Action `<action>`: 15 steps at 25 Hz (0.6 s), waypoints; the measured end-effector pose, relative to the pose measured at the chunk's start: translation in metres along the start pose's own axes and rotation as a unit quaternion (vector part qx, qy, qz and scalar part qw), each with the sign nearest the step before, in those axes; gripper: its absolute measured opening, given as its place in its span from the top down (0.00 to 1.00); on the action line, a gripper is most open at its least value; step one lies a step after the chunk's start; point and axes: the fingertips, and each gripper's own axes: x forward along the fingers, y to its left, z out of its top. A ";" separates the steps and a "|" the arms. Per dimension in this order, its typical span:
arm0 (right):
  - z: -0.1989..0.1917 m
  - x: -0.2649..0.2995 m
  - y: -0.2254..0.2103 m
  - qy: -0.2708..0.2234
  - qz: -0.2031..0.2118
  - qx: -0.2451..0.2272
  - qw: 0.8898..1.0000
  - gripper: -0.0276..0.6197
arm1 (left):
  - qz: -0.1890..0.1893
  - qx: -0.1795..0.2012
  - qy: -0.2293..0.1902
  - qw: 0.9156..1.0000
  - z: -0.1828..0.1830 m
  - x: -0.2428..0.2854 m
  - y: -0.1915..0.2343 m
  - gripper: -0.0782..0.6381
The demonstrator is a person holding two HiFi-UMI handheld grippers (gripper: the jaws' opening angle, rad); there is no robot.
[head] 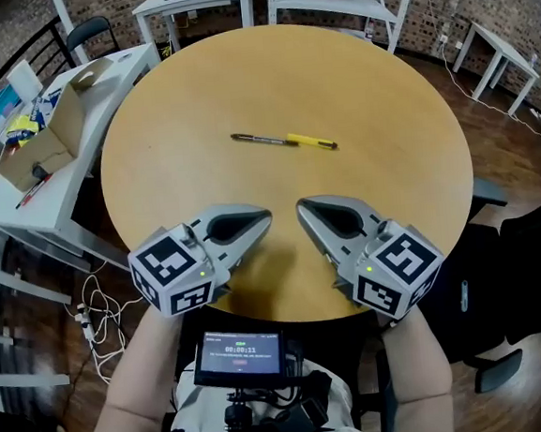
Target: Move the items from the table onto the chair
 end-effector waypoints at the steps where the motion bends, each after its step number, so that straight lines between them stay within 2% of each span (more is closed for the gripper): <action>1: -0.002 0.002 0.000 0.004 0.000 0.001 1.000 0.95 | 0.003 -0.001 0.000 1.000 -0.001 -0.002 0.001 0.88; 9: -0.019 0.013 -0.005 0.023 -0.005 0.012 1.000 0.95 | 0.011 -0.002 0.000 1.000 -0.002 -0.004 0.006 0.88; 15: -0.022 0.016 -0.003 0.026 -0.004 -0.006 1.000 0.95 | 0.010 -0.001 0.000 1.000 -0.002 -0.005 0.005 0.88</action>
